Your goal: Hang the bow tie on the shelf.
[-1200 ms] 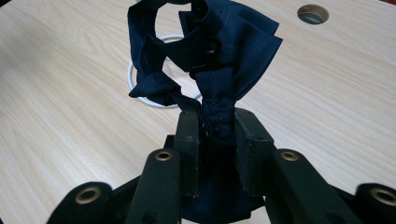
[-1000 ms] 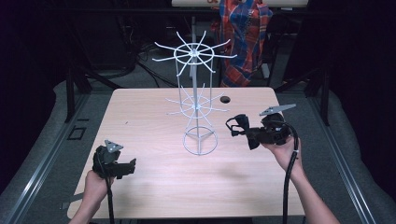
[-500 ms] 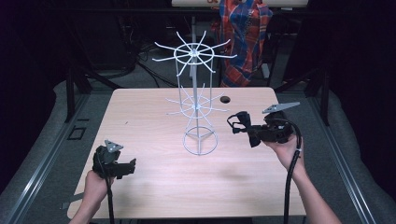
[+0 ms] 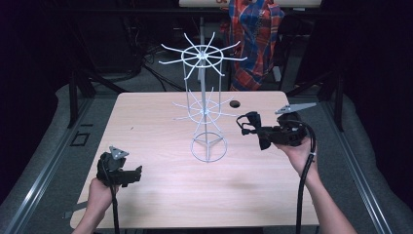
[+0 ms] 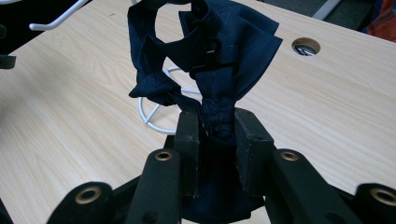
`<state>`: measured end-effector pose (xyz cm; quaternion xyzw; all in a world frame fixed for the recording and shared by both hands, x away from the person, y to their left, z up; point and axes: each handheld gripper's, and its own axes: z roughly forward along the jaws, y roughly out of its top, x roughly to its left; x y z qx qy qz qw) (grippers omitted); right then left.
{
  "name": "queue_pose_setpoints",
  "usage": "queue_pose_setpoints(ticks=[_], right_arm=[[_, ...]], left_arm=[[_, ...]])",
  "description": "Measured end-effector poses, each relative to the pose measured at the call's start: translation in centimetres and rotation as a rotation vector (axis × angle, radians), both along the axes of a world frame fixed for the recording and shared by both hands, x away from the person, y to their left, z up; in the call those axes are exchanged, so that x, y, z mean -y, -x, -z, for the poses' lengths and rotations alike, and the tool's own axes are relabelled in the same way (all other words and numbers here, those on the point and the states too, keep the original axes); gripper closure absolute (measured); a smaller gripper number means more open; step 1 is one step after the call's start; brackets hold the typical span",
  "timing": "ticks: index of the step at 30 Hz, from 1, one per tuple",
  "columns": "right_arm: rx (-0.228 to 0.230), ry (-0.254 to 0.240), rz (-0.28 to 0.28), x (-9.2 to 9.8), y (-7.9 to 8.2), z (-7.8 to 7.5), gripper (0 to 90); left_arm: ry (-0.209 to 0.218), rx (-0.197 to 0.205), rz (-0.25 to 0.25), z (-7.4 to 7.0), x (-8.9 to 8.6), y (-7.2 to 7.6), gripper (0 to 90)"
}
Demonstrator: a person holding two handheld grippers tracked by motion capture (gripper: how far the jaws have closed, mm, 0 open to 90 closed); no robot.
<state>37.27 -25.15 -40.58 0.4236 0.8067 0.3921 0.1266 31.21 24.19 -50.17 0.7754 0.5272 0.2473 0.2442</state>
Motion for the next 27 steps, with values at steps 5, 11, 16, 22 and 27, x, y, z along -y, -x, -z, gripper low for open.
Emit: queue_pose_setpoints(ticks=[5,11,16,22,27], right_arm=[[0.004,-0.012,-0.007,-0.2,-0.2,-0.2,72.6],[-0.006,-0.017,-0.016,-0.6,-0.6,-0.3,72.6],[-0.012,-0.019,-0.016,-0.8,-0.9,0.0,72.6],[-0.012,-0.022,-0.013,-1.0,-1.3,0.1,72.6],[-0.022,-0.030,-0.005,-1.2,-1.7,0.3,72.6]], left_arm=[[0.000,-0.001,-0.001,0.0,0.0,0.0,15.5],[0.000,-0.001,0.000,0.0,0.0,0.0,15.6],[0.001,0.001,0.001,0.0,0.0,0.0,15.5],[0.000,0.001,0.002,0.0,0.0,0.0,15.5],[0.000,0.001,0.002,0.0,0.0,0.0,15.6]])
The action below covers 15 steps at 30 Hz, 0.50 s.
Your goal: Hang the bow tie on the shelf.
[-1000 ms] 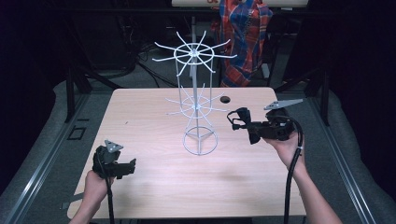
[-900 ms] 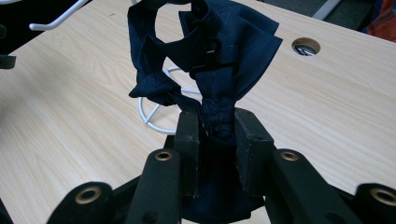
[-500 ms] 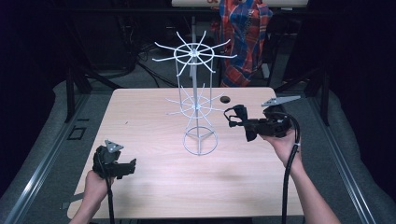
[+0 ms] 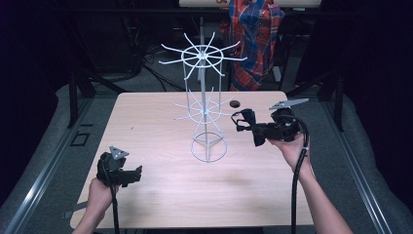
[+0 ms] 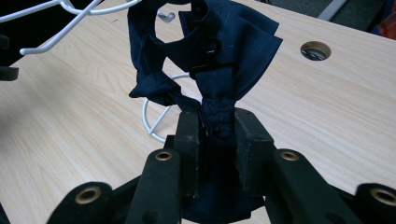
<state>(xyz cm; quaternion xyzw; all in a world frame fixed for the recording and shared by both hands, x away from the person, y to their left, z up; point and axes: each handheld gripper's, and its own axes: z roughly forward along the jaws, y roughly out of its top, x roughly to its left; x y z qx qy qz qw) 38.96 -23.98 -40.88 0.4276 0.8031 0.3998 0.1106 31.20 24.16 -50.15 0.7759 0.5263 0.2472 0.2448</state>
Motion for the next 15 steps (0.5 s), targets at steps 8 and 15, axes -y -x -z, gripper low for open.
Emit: queue_pose_setpoints(ticks=[8,15], right_arm=[[-0.023,0.007,0.004,-0.5,-0.7,0.6,72.7],[-0.028,0.009,-0.007,-1.1,-1.0,0.7,72.7]], left_arm=[[0.000,0.000,0.000,0.0,0.0,0.0,15.6],[0.000,0.001,-0.001,0.0,0.0,0.0,15.5]])
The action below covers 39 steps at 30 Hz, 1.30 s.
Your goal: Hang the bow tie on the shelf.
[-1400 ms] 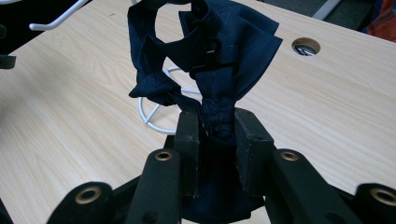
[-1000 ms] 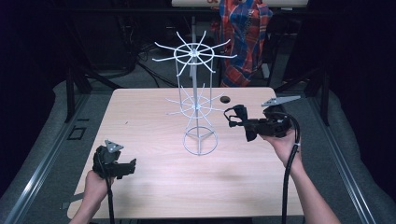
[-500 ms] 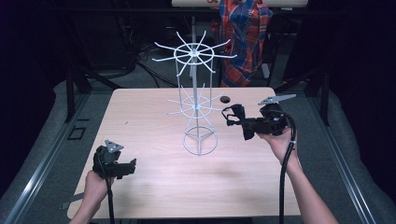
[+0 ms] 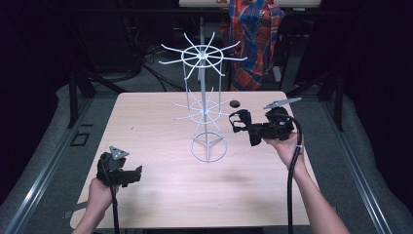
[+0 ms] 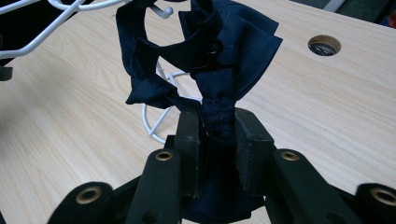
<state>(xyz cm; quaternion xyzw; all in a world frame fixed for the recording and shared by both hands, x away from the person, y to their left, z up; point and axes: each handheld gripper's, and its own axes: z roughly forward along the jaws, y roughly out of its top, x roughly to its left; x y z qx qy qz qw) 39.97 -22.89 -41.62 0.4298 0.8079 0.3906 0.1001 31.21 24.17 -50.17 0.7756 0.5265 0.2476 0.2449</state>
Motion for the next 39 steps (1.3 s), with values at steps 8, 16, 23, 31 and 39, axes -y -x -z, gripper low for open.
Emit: queue_pose_setpoints(ticks=[8,16,23,31,39], right_arm=[[-0.011,0.013,-0.010,-0.7,-0.4,0.4,72.6],[-0.013,0.019,-0.023,-1.7,-0.9,0.6,72.7],[-0.017,0.031,-0.039,-2.6,-1.1,0.8,72.7],[-0.019,0.043,-0.051,-3.1,-1.3,0.9,72.7],[-0.022,0.044,-0.053,-3.5,-1.4,1.0,72.7]], left_arm=[[0.001,-0.001,0.001,0.0,0.0,0.0,15.5],[0.002,-0.002,0.001,0.0,0.0,0.0,15.5],[0.003,-0.002,0.001,0.0,0.0,0.0,15.6],[0.003,-0.003,0.002,0.0,0.0,0.0,15.5],[0.002,-0.002,0.001,0.0,0.0,0.0,15.5]])
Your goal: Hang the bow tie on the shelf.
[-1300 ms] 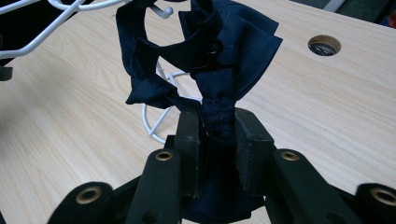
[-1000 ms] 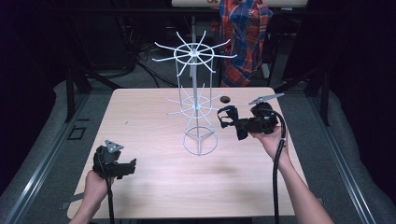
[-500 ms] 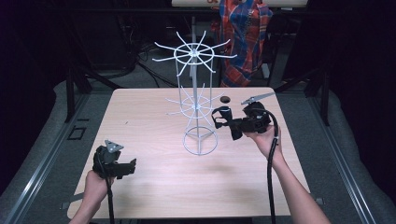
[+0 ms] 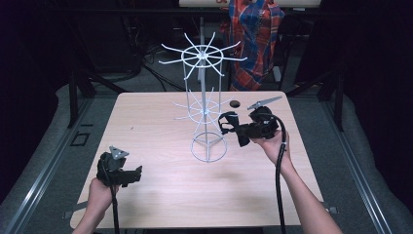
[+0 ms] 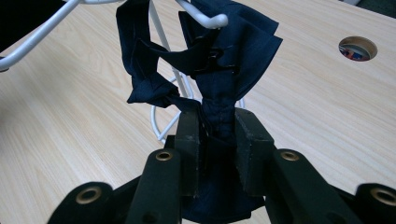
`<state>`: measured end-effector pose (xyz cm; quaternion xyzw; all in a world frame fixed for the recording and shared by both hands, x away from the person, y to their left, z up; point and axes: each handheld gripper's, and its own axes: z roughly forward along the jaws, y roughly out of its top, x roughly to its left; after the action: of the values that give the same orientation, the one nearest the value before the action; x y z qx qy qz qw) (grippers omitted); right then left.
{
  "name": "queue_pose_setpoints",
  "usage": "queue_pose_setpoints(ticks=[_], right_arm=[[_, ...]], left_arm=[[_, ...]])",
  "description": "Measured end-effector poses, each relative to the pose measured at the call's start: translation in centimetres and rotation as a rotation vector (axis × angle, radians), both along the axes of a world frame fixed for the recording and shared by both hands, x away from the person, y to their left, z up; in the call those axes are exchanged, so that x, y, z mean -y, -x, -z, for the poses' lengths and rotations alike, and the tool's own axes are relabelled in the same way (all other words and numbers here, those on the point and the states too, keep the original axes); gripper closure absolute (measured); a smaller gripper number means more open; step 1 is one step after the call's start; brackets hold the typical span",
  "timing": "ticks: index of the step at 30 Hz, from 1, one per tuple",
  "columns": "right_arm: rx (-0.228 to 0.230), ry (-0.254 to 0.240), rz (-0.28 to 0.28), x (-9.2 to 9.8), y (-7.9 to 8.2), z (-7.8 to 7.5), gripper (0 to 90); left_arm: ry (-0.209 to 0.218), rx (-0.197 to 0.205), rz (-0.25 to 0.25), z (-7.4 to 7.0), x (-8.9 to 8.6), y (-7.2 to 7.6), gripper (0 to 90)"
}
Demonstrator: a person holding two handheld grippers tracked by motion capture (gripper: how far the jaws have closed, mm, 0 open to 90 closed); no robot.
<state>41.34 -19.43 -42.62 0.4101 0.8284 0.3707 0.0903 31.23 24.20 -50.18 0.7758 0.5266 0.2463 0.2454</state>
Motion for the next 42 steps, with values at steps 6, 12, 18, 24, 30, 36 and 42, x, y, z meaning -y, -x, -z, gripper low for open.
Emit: queue_pose_setpoints(ticks=[6,12,18,24,30,36,42], right_arm=[[0.002,0.015,-0.001,-0.4,-0.1,0.2,72.6],[-0.002,0.026,-0.009,-0.8,-0.1,0.3,72.6],[-0.003,0.039,-0.008,-1.0,-0.2,0.6,72.6],[-0.006,0.044,-0.003,-1.2,-0.3,1.1,72.4],[-0.015,0.049,-0.003,-1.5,-0.4,1.6,72.3],[-0.020,0.049,0.008,-1.6,-0.6,1.8,72.1],[-0.013,0.038,0.013,-1.7,-0.7,1.9,72.0]], left_arm=[[-0.001,0.000,0.000,0.0,0.0,0.0,15.6],[-0.001,0.000,0.001,0.0,0.0,0.0,15.6],[-0.001,0.001,0.001,0.0,0.0,0.0,15.5],[-0.001,0.001,0.001,0.0,0.0,0.0,15.5],[-0.002,0.001,0.001,0.0,0.0,0.0,15.5],[-0.003,0.000,0.003,0.0,0.0,0.0,15.6],[-0.003,0.000,0.002,0.0,0.0,0.0,15.5]])
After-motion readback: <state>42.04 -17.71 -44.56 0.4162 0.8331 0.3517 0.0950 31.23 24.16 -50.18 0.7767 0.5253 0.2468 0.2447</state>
